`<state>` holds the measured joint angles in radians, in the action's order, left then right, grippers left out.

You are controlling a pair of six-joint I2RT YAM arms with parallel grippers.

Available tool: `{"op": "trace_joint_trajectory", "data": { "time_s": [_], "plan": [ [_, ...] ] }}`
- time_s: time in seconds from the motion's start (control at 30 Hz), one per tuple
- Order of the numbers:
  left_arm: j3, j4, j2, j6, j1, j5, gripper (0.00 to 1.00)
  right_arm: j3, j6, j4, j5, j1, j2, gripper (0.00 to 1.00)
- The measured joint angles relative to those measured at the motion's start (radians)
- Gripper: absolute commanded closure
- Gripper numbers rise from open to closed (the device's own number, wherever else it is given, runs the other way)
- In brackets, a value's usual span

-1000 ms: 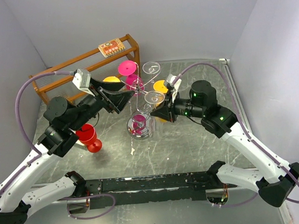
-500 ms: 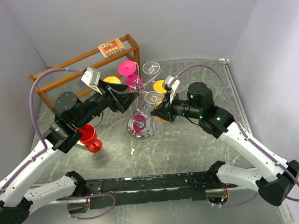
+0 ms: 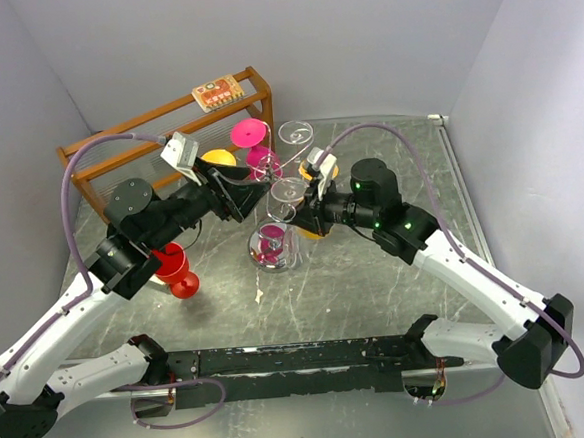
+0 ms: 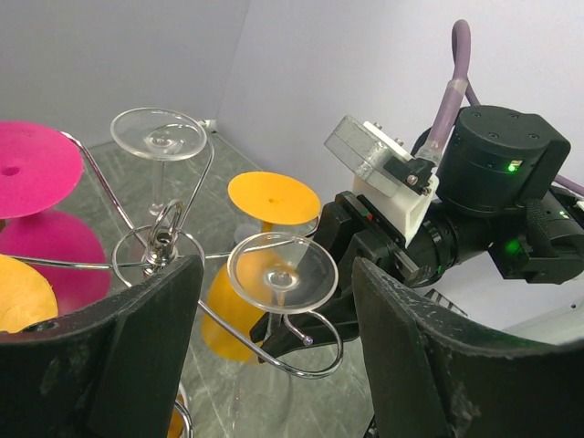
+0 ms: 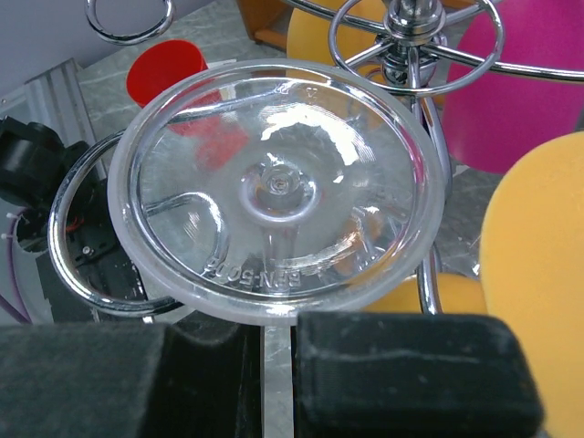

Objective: Place the wine glass upside down on the wine glass rack

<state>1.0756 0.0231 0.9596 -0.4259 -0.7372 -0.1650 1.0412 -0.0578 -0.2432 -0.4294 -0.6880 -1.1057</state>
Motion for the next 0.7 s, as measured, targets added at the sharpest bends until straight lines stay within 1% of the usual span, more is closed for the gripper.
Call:
{"op": "trace_joint_trajectory", "data": {
  "time_s": [0.23,0.6,0.7],
  "plan": [
    [0.006,-0.010,0.003,0.001,0.000,0.001,0.23,0.000,0.008,0.015,-0.020,-0.007,-0.019,1.00],
    [0.006,-0.014,0.004,0.004,0.000,0.006,0.24,-0.006,0.009,0.027,-0.098,-0.007,-0.023,1.00],
    [0.006,-0.014,0.004,0.005,0.000,0.006,0.26,-0.008,0.006,0.041,-0.112,-0.007,-0.024,1.00]
  ]
}}
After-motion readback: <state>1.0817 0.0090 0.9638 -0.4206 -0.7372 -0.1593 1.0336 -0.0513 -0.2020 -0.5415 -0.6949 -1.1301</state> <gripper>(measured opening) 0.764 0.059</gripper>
